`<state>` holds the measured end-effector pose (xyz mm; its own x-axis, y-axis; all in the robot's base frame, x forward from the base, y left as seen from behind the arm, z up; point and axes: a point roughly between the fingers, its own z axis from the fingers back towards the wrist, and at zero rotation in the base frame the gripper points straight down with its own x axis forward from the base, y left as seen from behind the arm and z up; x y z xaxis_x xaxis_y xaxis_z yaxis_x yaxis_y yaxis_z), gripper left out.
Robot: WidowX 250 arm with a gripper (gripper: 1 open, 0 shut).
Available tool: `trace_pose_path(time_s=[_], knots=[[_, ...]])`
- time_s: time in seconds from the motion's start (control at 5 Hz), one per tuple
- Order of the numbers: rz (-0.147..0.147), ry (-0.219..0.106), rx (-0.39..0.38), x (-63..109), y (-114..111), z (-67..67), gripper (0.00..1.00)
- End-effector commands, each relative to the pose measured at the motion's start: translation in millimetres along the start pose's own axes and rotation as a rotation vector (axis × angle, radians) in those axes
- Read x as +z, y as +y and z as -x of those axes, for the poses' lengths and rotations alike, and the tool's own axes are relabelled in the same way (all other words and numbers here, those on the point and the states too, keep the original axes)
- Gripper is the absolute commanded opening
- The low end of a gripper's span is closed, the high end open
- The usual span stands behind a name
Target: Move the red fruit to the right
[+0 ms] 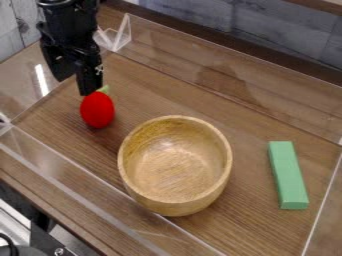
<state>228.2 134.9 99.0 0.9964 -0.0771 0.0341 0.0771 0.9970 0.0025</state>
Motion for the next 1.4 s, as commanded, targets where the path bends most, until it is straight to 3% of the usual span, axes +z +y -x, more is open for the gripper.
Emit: trace_pose_path(time_s=[0.0,0.2,0.6,1.0,1.2], knots=[[-0.016,-0.035,0.068,-2.0,-1.1,1.1,1.00],[-0.017,-0.038,0.115,-11.7,-6.8,1.3,1.00],[-0.034,-0.053,0.197,-26.8,13.0,-20.9,1.00],[-0.018,-0.054,0.052,-20.4,1.0,-33.3,1.00],[-0.013,-0.056,0.066,-35.2,7.0,-24.8,1.00]])
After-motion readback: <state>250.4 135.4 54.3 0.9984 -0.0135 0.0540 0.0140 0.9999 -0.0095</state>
